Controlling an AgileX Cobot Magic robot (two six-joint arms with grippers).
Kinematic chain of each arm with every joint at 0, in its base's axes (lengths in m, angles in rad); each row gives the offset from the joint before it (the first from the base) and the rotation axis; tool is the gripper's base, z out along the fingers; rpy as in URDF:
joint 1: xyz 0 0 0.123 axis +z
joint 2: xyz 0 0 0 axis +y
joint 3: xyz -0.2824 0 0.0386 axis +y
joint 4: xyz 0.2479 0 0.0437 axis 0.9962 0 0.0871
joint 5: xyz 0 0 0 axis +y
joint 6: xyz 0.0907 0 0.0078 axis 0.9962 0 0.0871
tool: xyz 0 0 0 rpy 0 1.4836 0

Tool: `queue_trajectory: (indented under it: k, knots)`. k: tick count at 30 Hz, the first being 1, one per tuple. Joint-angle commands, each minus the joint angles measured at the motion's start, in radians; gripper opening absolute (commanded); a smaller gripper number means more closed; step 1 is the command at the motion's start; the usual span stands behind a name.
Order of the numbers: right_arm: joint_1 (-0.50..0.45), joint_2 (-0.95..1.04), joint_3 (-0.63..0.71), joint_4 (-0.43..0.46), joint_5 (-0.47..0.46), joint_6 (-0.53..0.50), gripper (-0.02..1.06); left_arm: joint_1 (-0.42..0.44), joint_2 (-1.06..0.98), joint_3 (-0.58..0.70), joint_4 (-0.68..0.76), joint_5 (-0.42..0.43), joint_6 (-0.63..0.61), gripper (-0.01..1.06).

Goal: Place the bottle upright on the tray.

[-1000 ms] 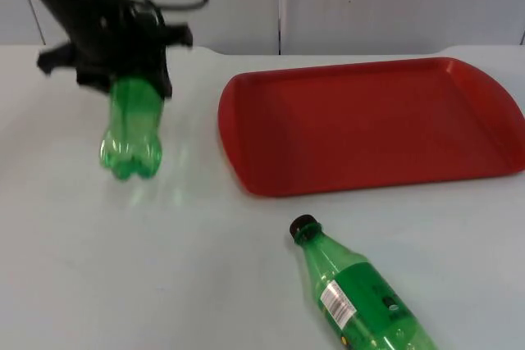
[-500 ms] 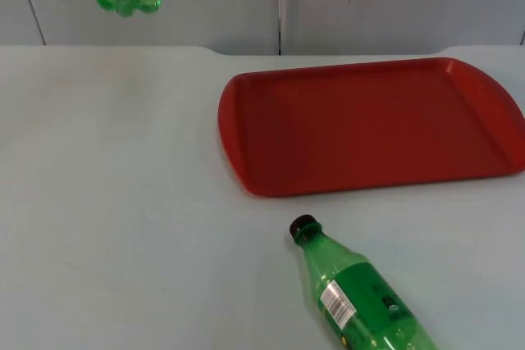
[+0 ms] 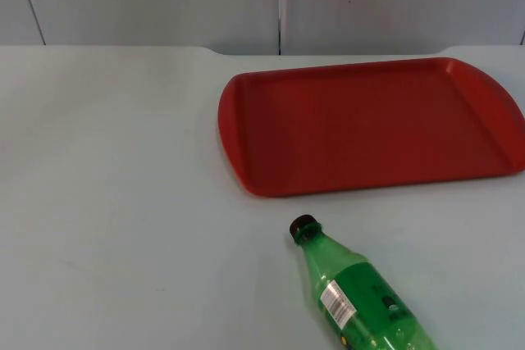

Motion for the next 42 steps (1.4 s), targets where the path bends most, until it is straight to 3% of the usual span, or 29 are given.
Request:
queue_trajectory:
  k: [1, 3, 8, 18, 21, 24, 26, 31, 33, 35, 36, 39, 40, 41, 42]
  knots:
    - [-0.003, -0.003, 0.001, 0.005, -0.004, 0.001, 1.05, -0.029, -0.01, -0.002, -0.032, -0.104, 0.026, 0.0]
    - [-0.003, -0.003, 0.001, 0.005, -0.004, 0.001, 1.05, -0.052, -0.002, -0.002, -0.032, -0.173, 0.026, 0.0]
    - [-0.003, -0.003, 0.001, 0.005, -0.004, 0.001, 1.05, -0.089, 0.019, -0.002, 0.0, -0.244, 0.024, 0.0]
    - [-0.003, -0.003, 0.001, 0.005, -0.004, 0.001, 1.05, -0.11, 0.036, -0.002, 0.202, -0.239, 0.013, 0.0]
    - [-0.003, -0.003, 0.001, 0.005, -0.004, 0.001, 1.05, -0.11, 0.036, -0.002, 0.204, -0.239, -0.021, 0.0]
    - [-0.003, -0.003, 0.001, 0.005, -0.004, 0.001, 1.05, -0.11, 0.038, -0.002, 0.197, -0.269, -0.244, 0.0]
    - [-0.003, -0.003, 0.001, 0.005, -0.004, 0.001, 1.05, -0.103, 0.038, -0.002, 0.192, -0.31, -0.49, 0.0]
    - [-0.003, -0.003, 0.001, 0.005, -0.004, 0.001, 1.05, -0.105, 0.038, -0.002, 0.288, -0.353, -0.585, 0.0]
    - [-0.003, -0.003, 0.001, 0.005, -0.004, 0.001, 1.05, -0.117, 0.038, -0.002, 0.438, -0.362, -0.639, 0.0]
    - [-0.003, -0.003, 0.001, 0.005, -0.004, 0.001, 1.05, -0.122, 0.038, -0.002, 0.628, -0.376, -0.806, 0.0]
    - [-0.003, -0.003, 0.001, 0.005, -0.004, 0.001, 1.05, -0.122, 0.038, -0.002, 0.628, -0.376, -0.806, 0.0]
    - [-0.003, -0.003, 0.001, 0.005, -0.004, 0.001, 1.05, -0.12, 0.065, -0.002, 1.088, -0.521, -1.181, 0.0]
    - [-0.003, -0.003, 0.001, 0.005, -0.004, 0.001, 1.05, -0.117, 0.072, -0.002, 1.153, -0.555, -1.228, 0.0]
    - [-0.003, -0.003, 0.001, 0.005, -0.004, 0.001, 1.05, -0.11, 0.091, -0.002, 1.286, -0.647, -1.305, 0.0]
    - [-0.003, -0.003, 0.001, 0.005, -0.004, 0.001, 1.05, -0.11, 0.091, -0.002, 1.286, -0.647, -1.305, 0.0]
